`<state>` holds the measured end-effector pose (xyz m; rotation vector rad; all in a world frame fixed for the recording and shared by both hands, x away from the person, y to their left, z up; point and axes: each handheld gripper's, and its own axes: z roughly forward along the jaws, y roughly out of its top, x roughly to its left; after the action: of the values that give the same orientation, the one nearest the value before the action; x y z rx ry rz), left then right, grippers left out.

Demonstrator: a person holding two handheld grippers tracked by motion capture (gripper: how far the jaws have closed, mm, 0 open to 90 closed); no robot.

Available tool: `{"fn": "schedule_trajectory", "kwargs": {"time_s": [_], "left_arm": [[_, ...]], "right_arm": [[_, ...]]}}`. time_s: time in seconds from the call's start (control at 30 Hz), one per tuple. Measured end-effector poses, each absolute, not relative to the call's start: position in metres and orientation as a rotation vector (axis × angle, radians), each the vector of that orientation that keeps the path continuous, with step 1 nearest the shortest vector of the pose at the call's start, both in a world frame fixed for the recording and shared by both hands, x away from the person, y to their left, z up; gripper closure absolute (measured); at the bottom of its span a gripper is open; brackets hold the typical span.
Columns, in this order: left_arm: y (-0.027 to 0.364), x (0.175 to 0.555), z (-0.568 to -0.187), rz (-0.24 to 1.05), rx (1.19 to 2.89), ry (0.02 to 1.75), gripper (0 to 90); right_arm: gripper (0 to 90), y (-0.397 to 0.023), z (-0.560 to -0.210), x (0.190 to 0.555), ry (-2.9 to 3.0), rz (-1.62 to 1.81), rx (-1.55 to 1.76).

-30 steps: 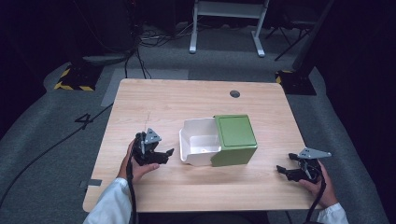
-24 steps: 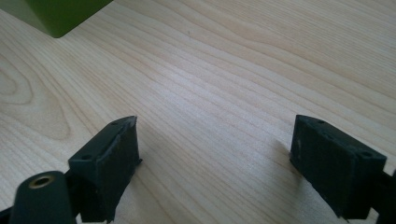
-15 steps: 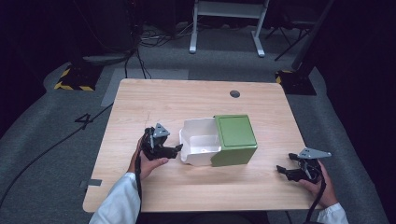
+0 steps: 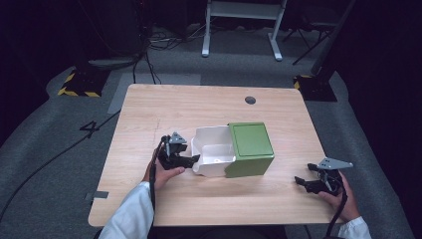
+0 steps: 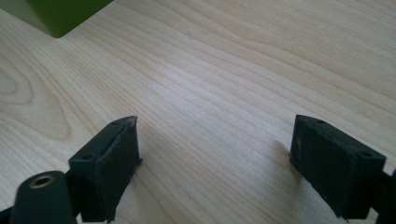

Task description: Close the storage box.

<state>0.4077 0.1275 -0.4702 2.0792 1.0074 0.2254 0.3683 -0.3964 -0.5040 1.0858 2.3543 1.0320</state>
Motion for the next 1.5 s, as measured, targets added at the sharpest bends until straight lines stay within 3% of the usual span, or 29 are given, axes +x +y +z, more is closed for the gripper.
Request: {"fn": "schedule_trajectory", "kwargs": {"time_s": [0.07, 0.33, 1.5], "left_arm": [[0.125, 0.409, -0.470, 0.218, 2.092, 0.999, 39.6], [0.111, 0.412, -0.472, 0.223, 2.110, 1.024, 45.9], [0.037, 0.425, -0.464, 0.191, 2.139, 0.878, 41.3]], "right_arm": [[15.5, -0.396, -0.504, 0.368, 2.354, 1.032, 1.085], [15.6, -0.396, -0.504, 0.368, 2.353, 1.032, 1.085], [15.5, -0.397, -0.504, 0.368, 2.354, 1.033, 1.087]]}}
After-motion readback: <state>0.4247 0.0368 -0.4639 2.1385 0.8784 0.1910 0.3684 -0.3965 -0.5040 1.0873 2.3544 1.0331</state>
